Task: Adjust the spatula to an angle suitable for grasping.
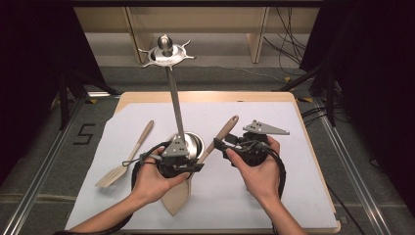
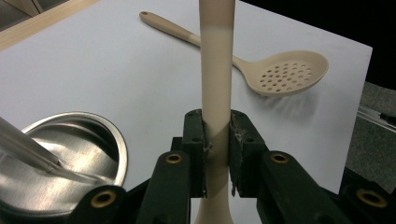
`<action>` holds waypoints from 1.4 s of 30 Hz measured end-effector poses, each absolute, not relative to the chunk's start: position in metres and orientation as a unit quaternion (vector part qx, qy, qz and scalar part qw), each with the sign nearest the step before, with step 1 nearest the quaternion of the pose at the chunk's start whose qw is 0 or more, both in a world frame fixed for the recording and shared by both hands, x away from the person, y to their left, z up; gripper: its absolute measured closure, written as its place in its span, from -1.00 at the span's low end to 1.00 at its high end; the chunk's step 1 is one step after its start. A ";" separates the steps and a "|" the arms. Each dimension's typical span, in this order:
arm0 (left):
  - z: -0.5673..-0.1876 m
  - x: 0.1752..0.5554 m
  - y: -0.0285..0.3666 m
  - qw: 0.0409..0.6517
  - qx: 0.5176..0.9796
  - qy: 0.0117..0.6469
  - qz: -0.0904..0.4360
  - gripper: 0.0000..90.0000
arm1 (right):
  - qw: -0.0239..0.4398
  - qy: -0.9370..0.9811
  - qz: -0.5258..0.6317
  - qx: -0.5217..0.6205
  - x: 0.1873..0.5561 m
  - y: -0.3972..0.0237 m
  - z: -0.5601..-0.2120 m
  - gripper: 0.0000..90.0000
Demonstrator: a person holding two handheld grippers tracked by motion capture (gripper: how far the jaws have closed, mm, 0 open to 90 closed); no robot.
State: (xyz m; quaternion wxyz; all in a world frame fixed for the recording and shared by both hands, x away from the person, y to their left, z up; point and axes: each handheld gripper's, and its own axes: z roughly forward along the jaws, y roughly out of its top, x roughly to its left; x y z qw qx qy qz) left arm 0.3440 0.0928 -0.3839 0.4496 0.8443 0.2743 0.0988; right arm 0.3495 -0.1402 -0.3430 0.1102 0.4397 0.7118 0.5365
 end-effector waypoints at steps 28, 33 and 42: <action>-0.358 0.349 0.100 0.522 0.818 0.225 0.090 0.28 | 0.123 0.740 0.574 0.328 0.333 -0.116 -0.305 0.69; -0.352 0.355 0.109 0.537 0.822 0.175 0.079 0.26 | 0.099 0.744 0.580 0.316 0.332 -0.118 -0.306 0.69; -0.351 0.357 0.113 0.563 0.812 0.154 0.009 0.54 | 0.065 0.749 0.594 0.287 0.331 -0.122 -0.306 0.68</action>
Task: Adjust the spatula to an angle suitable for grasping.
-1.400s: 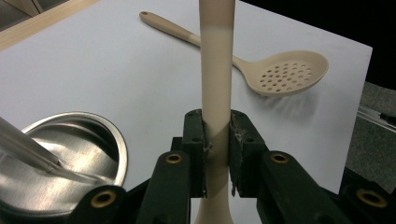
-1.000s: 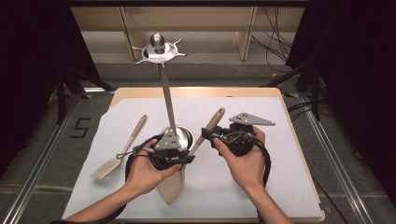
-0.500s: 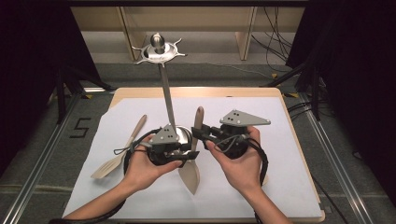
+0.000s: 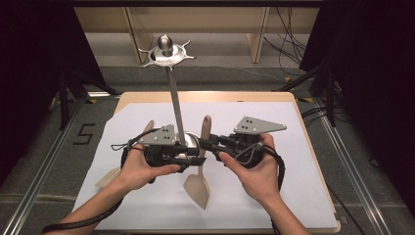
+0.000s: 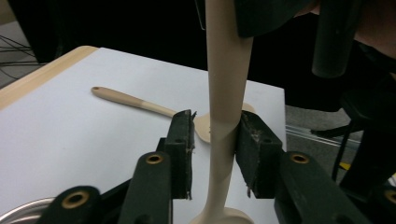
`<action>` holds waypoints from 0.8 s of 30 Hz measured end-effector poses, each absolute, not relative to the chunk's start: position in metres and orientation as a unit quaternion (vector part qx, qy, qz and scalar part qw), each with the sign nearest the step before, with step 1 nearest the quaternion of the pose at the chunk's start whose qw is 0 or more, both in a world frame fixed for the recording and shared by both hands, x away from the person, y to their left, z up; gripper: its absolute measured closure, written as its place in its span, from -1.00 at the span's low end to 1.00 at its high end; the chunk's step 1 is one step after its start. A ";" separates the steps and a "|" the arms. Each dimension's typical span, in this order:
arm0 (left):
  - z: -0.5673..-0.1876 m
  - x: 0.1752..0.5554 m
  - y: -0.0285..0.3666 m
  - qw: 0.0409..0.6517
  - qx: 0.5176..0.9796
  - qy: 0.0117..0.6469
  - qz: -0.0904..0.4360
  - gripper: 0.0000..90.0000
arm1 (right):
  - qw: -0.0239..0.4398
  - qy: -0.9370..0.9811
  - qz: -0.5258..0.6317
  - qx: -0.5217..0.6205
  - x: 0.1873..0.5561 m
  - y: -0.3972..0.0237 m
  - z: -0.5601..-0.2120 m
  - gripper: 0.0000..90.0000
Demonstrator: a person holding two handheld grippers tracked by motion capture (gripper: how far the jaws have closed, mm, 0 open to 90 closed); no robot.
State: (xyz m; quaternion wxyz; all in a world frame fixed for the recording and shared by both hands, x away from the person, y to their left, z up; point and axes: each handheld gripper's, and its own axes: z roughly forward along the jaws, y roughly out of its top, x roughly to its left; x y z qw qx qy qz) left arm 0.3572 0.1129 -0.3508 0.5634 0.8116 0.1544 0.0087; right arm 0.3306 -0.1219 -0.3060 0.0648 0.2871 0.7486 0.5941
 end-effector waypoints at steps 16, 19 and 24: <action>-0.343 0.351 0.122 0.549 0.801 0.231 0.065 0.71 | 0.082 0.739 0.614 0.265 0.328 -0.124 -0.306 0.37; -0.342 0.350 0.124 0.543 0.800 0.240 0.082 0.71 | 0.091 0.729 0.624 0.265 0.328 -0.128 -0.307 0.35; -0.336 0.348 0.128 0.534 0.792 0.272 0.115 0.71 | 0.118 0.728 0.609 0.293 0.328 -0.141 -0.316 0.34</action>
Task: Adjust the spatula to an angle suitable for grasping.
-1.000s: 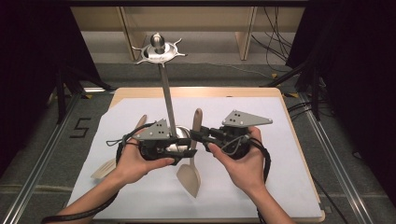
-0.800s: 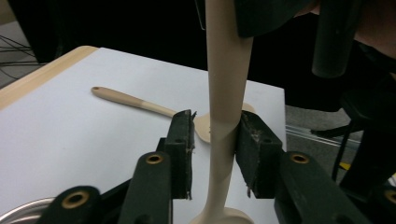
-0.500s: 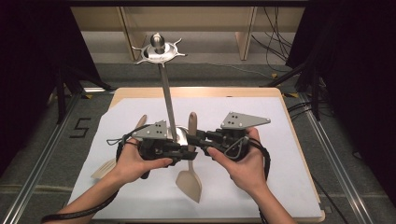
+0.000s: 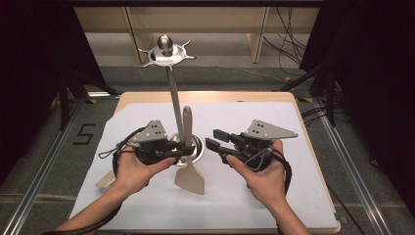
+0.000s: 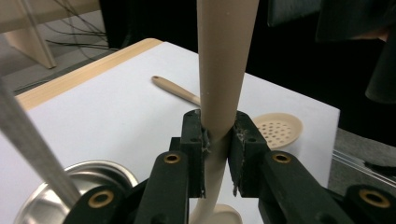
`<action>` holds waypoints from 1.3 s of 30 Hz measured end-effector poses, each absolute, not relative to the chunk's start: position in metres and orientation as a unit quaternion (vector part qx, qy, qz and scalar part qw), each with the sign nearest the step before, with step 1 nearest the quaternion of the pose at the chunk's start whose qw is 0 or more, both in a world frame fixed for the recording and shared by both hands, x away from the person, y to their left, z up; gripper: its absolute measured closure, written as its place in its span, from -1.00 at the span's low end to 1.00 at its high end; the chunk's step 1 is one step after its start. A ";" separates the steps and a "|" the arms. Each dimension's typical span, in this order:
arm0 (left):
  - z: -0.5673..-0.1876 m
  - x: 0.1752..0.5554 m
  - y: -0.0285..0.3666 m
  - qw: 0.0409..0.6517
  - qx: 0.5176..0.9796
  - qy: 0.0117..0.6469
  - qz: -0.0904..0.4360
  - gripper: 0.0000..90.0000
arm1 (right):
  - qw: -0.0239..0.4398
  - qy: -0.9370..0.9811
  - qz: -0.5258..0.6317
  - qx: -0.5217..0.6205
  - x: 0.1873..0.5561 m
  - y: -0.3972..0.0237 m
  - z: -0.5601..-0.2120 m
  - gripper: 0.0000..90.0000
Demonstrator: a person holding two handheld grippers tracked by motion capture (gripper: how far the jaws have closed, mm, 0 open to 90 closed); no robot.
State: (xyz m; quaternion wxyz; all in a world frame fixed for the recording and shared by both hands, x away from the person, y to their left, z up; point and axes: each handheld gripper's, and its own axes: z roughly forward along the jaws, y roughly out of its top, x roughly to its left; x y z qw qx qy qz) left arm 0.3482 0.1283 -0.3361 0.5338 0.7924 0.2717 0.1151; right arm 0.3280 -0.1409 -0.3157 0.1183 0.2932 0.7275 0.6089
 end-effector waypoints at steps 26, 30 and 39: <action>-0.320 0.349 0.125 0.518 0.778 0.315 0.166 0.70 | 0.162 0.729 0.586 0.315 0.326 -0.142 -0.328 0.35; -0.321 0.347 0.120 0.517 0.782 0.308 0.163 0.70 | 0.161 0.728 0.594 0.301 0.328 -0.129 -0.320 0.35; -0.327 0.345 0.111 0.511 0.792 0.294 0.157 0.70 | 0.156 0.729 0.608 0.273 0.332 -0.102 -0.305 0.34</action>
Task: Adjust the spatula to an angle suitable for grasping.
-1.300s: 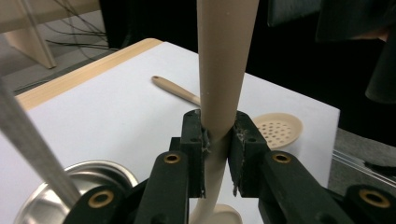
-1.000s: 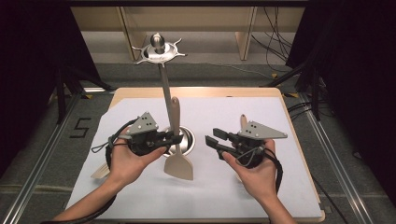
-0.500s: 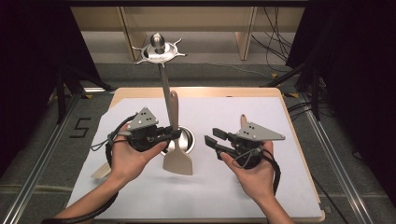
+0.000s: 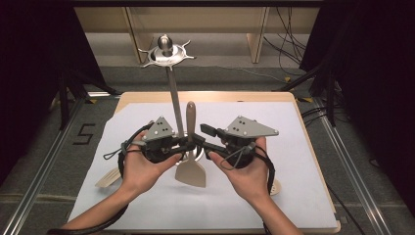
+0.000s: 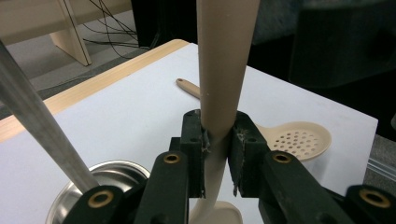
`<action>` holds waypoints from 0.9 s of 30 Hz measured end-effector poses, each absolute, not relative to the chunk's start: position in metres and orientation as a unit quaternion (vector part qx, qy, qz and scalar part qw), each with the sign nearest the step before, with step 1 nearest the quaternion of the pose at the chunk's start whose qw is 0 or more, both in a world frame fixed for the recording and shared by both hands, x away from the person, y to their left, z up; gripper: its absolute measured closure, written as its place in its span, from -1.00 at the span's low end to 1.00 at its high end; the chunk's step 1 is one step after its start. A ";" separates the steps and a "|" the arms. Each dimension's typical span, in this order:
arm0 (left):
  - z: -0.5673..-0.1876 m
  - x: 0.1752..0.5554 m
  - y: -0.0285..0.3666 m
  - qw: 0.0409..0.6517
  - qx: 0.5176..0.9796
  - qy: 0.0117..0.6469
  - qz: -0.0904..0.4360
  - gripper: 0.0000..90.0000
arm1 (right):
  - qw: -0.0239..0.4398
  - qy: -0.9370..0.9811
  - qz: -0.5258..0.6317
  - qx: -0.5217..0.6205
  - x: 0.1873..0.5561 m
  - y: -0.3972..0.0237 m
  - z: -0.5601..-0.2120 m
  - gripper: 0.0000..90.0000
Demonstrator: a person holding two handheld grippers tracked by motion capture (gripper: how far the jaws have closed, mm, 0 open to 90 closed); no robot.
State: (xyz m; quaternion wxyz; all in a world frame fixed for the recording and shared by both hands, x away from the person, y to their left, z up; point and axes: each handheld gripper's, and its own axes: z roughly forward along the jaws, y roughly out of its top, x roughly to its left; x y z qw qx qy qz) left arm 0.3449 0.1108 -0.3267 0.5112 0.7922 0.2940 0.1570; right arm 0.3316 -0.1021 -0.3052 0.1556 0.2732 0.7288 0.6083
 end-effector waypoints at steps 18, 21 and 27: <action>-0.331 0.344 0.109 0.509 0.811 0.250 0.144 0.70 | 0.143 0.738 0.604 0.266 0.337 -0.099 -0.299 0.68; -0.331 0.348 0.113 0.525 0.815 0.216 0.120 0.64 | 0.130 0.738 0.608 0.264 0.337 -0.103 -0.297 0.68; -0.333 0.361 0.129 0.552 0.821 0.139 0.047 0.34 | 0.106 0.753 0.602 0.245 0.337 -0.107 -0.300 0.68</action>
